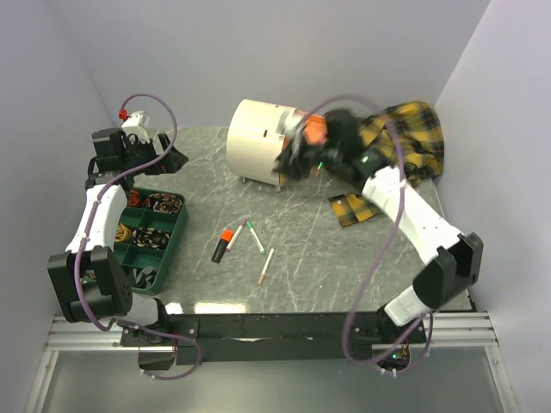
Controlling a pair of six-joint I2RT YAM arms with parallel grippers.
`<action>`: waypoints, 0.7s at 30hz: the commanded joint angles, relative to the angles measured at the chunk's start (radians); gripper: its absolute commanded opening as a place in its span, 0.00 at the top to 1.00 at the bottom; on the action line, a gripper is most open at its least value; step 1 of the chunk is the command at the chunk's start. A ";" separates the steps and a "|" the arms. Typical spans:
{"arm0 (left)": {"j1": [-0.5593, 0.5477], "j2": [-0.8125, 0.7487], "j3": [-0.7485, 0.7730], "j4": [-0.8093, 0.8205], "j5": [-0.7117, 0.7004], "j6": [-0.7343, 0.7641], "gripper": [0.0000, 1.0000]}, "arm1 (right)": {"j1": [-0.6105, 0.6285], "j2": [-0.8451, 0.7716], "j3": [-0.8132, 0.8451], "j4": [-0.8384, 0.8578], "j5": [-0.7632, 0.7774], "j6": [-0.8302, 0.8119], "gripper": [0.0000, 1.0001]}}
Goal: Sort the stationery into containers
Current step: Pick up the pen from the center of the board.
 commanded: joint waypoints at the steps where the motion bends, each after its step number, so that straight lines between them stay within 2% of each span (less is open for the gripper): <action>1: 0.004 -0.031 0.006 0.034 0.031 0.007 0.01 | 0.213 -0.082 -0.206 -0.249 0.001 -0.675 0.59; 3: 0.002 -0.042 -0.002 0.031 0.031 0.012 0.00 | 0.277 -0.090 -0.299 -0.263 0.082 -0.861 0.61; 6: 0.002 -0.057 -0.016 0.025 0.029 0.013 0.01 | 0.372 -0.043 -0.344 -0.286 0.179 -1.026 0.63; 13: 0.004 -0.090 -0.071 0.042 0.041 -0.008 0.01 | 0.475 0.184 -0.175 -0.451 0.267 -1.185 0.67; 17: 0.002 -0.110 -0.085 0.048 0.055 -0.013 0.01 | 0.544 0.311 -0.078 -0.572 0.325 -1.245 0.66; 21: 0.002 -0.127 -0.094 0.026 0.051 0.018 0.01 | 0.584 0.370 -0.018 -0.676 0.363 -1.284 0.65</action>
